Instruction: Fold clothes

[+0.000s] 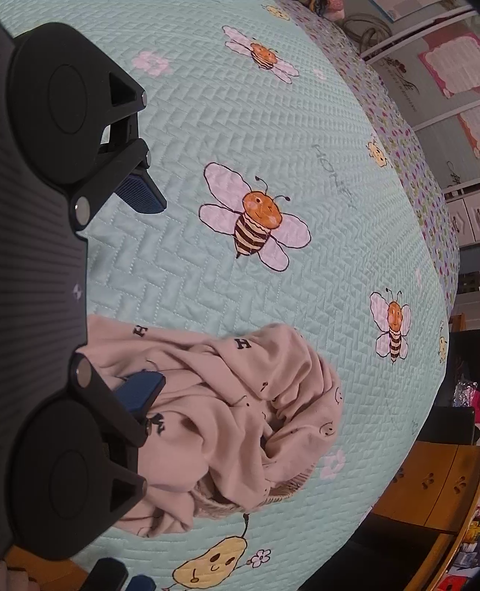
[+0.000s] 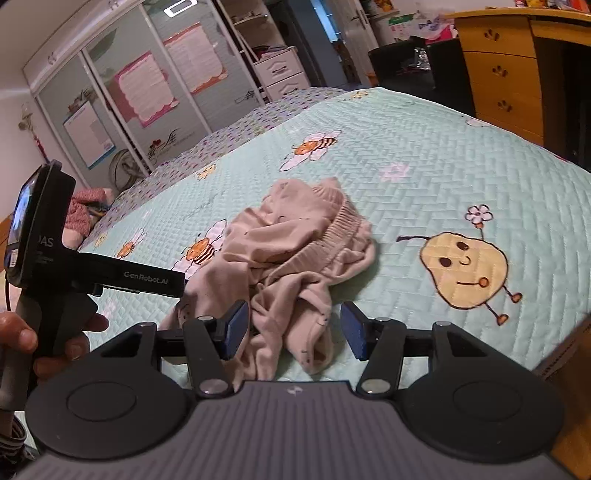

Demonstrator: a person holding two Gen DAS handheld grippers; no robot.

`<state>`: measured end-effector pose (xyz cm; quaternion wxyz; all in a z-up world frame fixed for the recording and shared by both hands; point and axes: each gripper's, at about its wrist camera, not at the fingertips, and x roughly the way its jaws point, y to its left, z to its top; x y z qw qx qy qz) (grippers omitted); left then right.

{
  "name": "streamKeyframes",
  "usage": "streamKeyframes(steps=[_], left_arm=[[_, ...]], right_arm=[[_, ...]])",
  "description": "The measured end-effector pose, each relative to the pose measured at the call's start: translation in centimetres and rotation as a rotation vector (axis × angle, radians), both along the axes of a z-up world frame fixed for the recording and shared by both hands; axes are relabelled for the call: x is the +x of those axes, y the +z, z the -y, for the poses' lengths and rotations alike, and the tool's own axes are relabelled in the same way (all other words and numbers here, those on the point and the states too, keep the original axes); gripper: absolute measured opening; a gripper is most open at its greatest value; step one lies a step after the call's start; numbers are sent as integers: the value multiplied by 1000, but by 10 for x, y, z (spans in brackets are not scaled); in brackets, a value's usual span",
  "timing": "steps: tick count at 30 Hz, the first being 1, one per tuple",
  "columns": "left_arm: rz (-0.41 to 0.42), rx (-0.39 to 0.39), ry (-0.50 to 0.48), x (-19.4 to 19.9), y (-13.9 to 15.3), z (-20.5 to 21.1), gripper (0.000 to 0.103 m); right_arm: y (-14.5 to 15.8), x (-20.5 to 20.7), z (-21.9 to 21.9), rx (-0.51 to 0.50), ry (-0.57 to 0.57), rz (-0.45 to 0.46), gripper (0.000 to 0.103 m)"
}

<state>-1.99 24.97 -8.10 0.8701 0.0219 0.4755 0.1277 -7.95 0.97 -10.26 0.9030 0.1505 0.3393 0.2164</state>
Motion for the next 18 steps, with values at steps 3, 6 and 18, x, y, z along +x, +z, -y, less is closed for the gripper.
streamKeyframes(steps=[3,6,18], left_arm=[[-3,12,-5,5,-4,3,91],[-3,-10,-15,7,-6,4,70],[49,-68,-57,1,1,4,1]], right_arm=[[-2,-1,5,11,-17,-4,57],[-3,-2,10,19,-29,-6,57],[-5,0,14,23,-50,-9,57]])
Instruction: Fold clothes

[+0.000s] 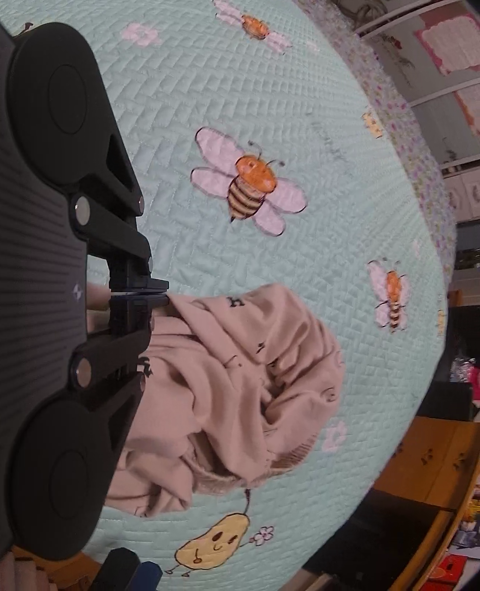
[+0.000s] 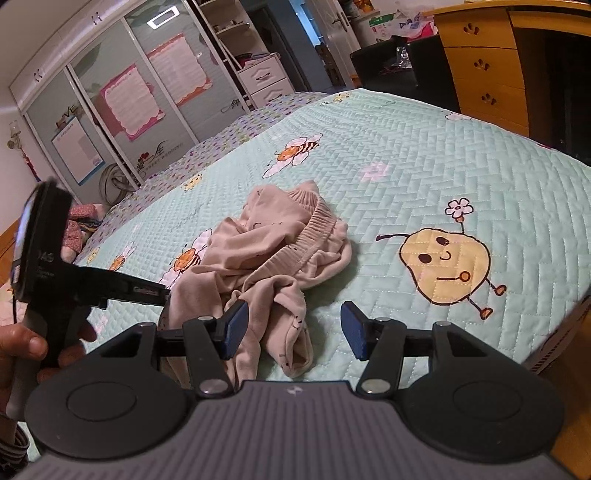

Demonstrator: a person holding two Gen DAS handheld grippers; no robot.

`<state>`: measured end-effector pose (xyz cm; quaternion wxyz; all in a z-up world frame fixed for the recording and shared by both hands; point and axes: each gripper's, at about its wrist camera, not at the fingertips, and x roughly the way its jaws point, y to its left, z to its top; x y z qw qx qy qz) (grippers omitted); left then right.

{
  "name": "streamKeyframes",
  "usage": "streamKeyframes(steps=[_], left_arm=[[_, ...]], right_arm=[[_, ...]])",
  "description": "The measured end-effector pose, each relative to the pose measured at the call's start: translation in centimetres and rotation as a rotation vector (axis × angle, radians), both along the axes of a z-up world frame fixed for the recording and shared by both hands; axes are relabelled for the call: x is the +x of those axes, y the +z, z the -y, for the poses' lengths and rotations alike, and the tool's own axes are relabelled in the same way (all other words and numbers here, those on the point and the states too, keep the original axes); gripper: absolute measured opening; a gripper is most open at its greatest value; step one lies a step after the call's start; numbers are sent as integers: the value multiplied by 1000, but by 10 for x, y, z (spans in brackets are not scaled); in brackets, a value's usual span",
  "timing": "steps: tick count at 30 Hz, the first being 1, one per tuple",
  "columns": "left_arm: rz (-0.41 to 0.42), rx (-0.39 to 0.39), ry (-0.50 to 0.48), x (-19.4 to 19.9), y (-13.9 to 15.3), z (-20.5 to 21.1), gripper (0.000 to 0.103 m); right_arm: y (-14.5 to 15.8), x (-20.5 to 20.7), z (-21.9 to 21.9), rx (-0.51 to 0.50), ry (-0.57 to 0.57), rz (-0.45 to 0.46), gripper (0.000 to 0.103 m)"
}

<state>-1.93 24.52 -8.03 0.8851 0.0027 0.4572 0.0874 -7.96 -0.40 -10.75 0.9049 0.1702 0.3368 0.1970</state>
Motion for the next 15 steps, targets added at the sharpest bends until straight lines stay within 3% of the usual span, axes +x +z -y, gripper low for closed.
streamKeyframes(steps=[4,7,10,15], left_arm=[[72,-16,58,-13,24,-22,1],[96,32,138,-28,38,-47,1],[67,43,199,-46,35,-74,1],[-12,-2,184,-66,9,-88,1]], right_arm=[[3,4,2,-19,-32,-3,57],[7,11,1,-40,-49,3,57],[13,25,-7,-58,-28,8,58],[17,63,-42,-57,66,11,66]])
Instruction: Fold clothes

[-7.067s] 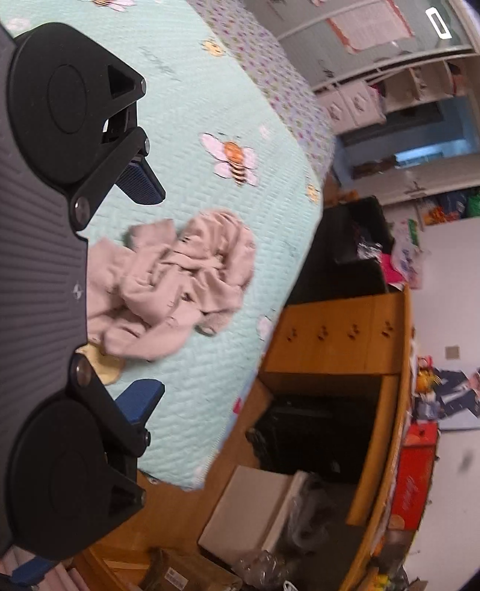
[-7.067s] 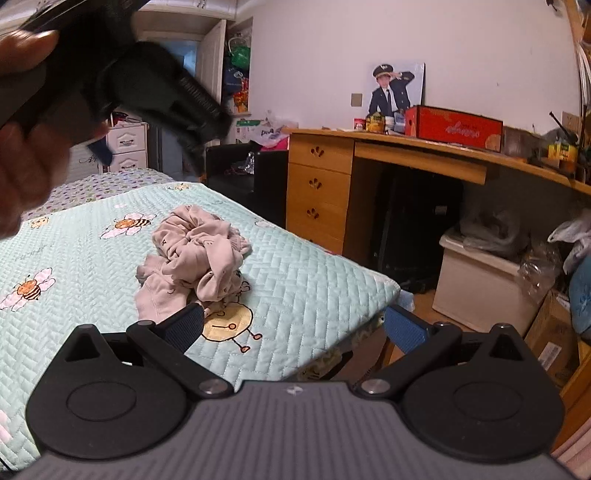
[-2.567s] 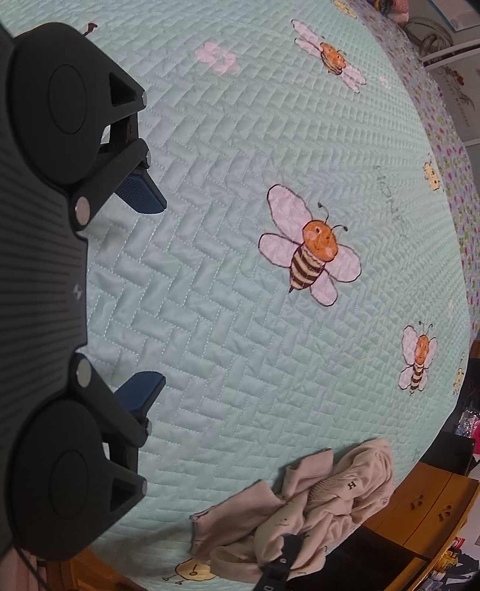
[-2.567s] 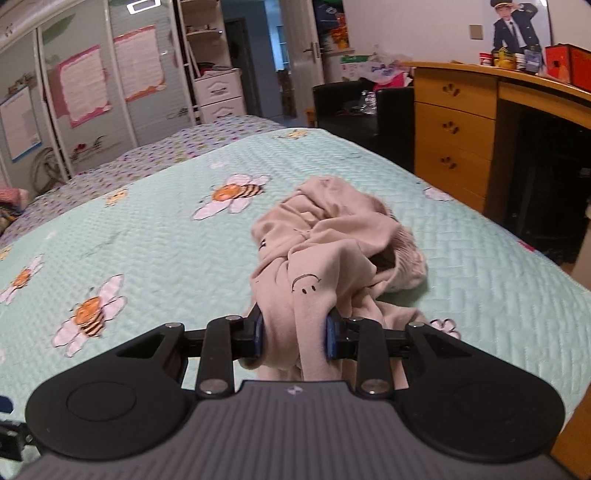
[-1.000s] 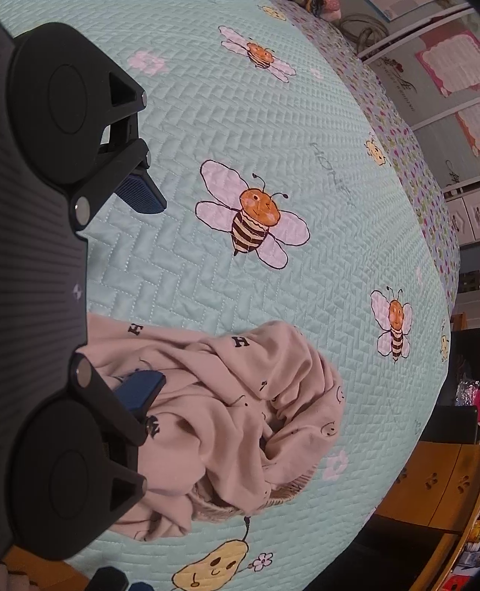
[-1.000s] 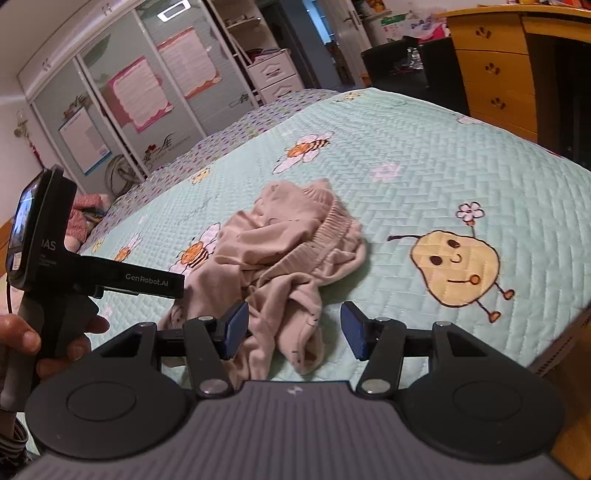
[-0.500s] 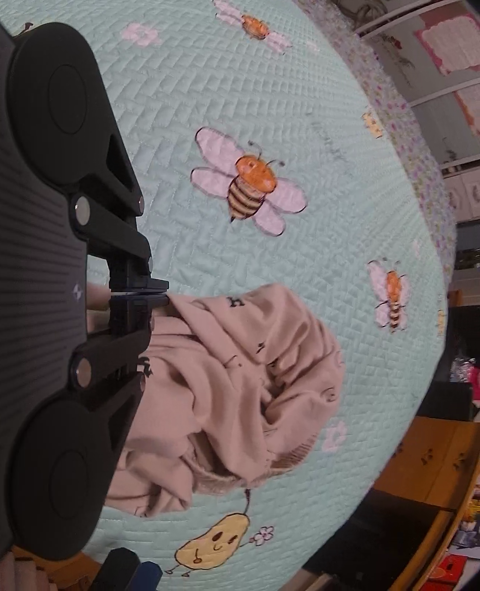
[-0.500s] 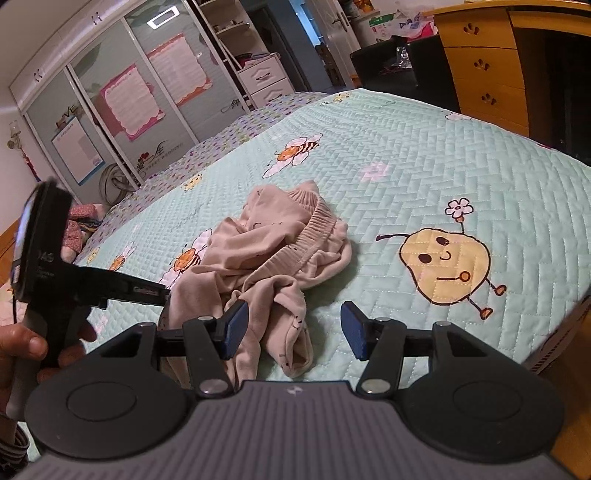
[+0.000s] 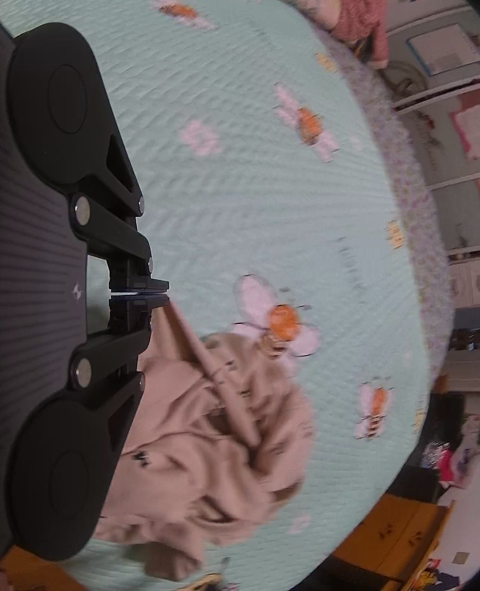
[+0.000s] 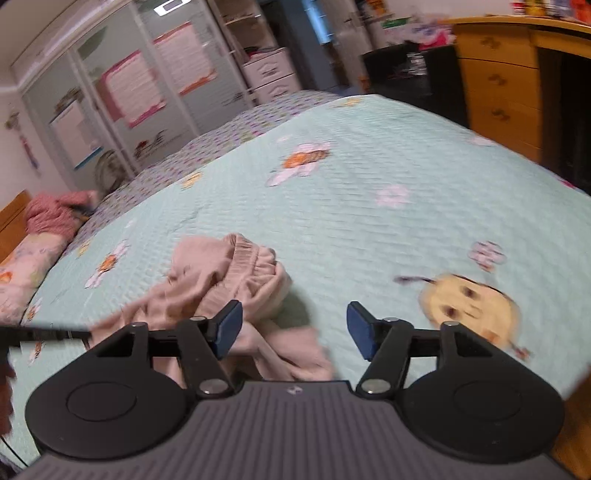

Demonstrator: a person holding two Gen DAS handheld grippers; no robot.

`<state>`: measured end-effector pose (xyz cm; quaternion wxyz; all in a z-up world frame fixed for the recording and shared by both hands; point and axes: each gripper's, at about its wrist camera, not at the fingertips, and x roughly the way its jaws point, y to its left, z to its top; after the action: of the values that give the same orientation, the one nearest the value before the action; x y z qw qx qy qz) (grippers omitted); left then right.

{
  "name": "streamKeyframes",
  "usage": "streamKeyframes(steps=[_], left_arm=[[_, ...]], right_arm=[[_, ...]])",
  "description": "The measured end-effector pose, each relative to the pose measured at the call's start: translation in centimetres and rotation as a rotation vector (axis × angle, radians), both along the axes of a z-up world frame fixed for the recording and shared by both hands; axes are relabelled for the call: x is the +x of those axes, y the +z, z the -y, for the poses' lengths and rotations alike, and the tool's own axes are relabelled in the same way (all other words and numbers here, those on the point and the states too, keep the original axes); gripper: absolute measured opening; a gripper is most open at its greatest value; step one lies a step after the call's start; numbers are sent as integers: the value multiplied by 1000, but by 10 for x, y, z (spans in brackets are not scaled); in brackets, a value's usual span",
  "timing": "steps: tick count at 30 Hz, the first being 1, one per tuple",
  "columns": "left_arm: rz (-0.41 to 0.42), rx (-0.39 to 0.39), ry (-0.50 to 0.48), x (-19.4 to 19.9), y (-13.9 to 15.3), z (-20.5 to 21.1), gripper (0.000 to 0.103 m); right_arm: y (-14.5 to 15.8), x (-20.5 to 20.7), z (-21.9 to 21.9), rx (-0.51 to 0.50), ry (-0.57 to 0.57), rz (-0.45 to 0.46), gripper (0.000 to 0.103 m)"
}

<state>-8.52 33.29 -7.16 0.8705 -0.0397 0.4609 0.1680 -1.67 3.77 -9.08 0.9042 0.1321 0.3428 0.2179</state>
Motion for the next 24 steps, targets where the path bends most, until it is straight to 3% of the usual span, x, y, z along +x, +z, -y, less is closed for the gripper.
streamKeyframes(steps=[4,8,9,11,12,15,19,24], left_arm=[[2,-45,-19,-5,-8,0,1],[17,-60,-43,-12,-10,-1,1],[19,-71,-45,-14,-11,-3,2],[13,-76,-34,-18,-11,-8,4],[9,-70,-28,-20,-10,-11,4],[-17,-31,13,-29,-9,-21,4],[-23,3,50,-47,-7,-39,4],[-21,11,89,-72,-5,-65,6]], right_arm=[[-5,41,-32,12,29,-27,67],[-24,77,-58,27,67,-169,65],[-29,81,-62,52,87,-198,61],[-31,78,-68,59,85,-216,22],[-32,75,-71,60,82,-223,22],[-18,58,-74,28,49,-146,17],[22,35,-92,-89,23,38,15],[82,13,-125,-41,91,167,14]])
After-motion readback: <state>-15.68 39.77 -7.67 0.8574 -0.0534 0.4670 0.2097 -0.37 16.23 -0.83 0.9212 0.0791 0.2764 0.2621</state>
